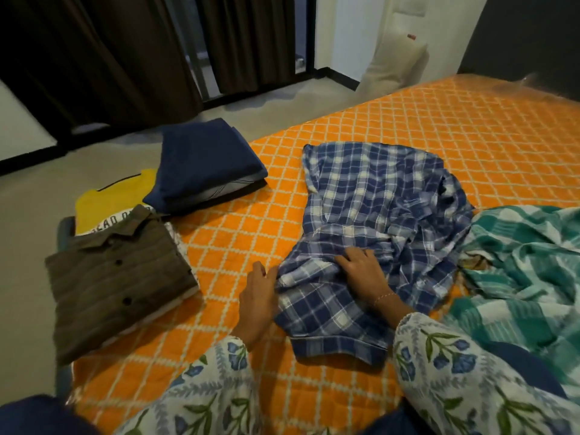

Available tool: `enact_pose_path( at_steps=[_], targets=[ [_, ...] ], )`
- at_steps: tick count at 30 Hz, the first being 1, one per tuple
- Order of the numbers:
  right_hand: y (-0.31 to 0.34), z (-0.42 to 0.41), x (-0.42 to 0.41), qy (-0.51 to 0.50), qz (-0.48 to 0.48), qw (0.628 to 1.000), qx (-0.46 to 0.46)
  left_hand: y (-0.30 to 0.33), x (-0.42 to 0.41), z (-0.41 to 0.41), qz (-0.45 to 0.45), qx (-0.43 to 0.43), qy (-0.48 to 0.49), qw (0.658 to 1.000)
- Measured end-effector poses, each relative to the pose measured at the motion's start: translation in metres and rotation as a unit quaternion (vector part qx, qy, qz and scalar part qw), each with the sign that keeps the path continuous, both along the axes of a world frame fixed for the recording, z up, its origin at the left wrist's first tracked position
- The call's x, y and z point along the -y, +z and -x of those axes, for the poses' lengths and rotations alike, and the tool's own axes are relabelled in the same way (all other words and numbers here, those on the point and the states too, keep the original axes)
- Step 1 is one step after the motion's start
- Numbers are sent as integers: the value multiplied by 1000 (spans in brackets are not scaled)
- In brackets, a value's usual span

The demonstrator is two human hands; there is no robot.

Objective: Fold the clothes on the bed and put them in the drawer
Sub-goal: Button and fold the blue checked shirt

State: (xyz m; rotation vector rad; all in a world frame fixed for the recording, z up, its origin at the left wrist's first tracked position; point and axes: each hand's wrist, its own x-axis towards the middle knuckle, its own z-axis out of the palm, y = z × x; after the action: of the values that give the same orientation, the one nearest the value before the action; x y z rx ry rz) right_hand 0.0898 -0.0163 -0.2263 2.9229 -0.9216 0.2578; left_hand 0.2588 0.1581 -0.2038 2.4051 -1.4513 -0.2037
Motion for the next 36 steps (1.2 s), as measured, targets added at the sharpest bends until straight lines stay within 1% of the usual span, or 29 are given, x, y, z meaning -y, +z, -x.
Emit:
enact_pose_path(
  at_steps=[2, 3, 4, 5, 6, 7, 8, 9, 10, 12, 13, 14, 17, 20, 22, 24, 25, 26, 28, 30, 31, 32, 33, 34, 36],
  targets=[
    [-2, 8, -2, -12, -15, 1000, -15, -15, -14, 9, -18, 8, -60, 998],
    [1, 11, -3, -27, -12, 999, -35, -23, -20, 14, -18, -2, -66, 998],
    [6, 13, -4, -39, -13, 997, -62, -30, -24, 19, -13, -21, -52, 998],
    [10, 14, -5, -41, -26, 995, -86, -34, -26, 23, -6, -54, -10, 998],
    [11, 14, -6, -38, -62, 993, -88, -34, -24, 26, 6, -94, 55, 994],
    [14, 11, -6, -40, -132, 987, -86, -34, -19, 27, 9, -128, 122, 984],
    [16, 8, -6, -48, -195, 977, -75, -30, -14, 26, 2, -143, 172, 975],
    [16, 4, -3, -55, -228, 970, -65, -27, -9, 25, -6, -147, 189, 971],
    [16, 1, -1, -58, -233, 968, -68, -27, -8, 24, -1, -156, 177, 972],
    [23, -3, 2, -55, -197, 974, -99, -25, -10, 21, 44, -189, 135, 972],
    [24, -3, 1, -49, -178, 977, -107, -25, -15, 20, 58, -186, 114, 974],
    [24, -2, -1, -35, -147, 983, -102, -25, -20, 20, 65, -173, 96, 978],
    [18, 4, -12, -2, -59, 996, -71, -28, -29, 20, 35, -111, 56, 992],
    [20, 13, -32, -26, 4, 999, -25, -27, -32, 22, -2, -65, 61, 996],
    [22, 23, -38, -15, 41, 999, 8, -23, -31, 21, -31, 6, 49, 998],
    [23, 37, -41, 15, 41, 999, 19, -22, -34, 20, -44, 84, -25, 995],
    [23, 42, -42, 28, 28, 999, 18, -25, -34, 19, -53, 124, -76, 988],
    [22, 46, -42, 34, 18, 999, 16, -30, -36, 16, -62, 157, -106, 980],
    [18, 50, -41, 44, 18, 999, 4, -31, -37, 13, -71, 160, -125, 977],
    [13, 51, -38, 71, 10, 997, -21, -22, -37, 17, -94, 133, -143, 976],
    [12, 49, -38, 85, 6, 996, -39, -17, -35, 20, -127, 117, -145, 974],
    [10, 48, -39, 80, -5, 995, -54, -16, -33, 20, -163, 109, -160, 967],
    [13, 47, -41, 58, -32, 995, -72, -14, -30, 18, -190, 83, -177, 962],
    [20, 45, -45, 15, -73, 993, -96, -11, -27, 15, -208, 37, -191, 959],
    [33, 42, -49, -83, -120, 970, -195, -7, -22, 4, -210, -104, -186, 954]
  ],
)
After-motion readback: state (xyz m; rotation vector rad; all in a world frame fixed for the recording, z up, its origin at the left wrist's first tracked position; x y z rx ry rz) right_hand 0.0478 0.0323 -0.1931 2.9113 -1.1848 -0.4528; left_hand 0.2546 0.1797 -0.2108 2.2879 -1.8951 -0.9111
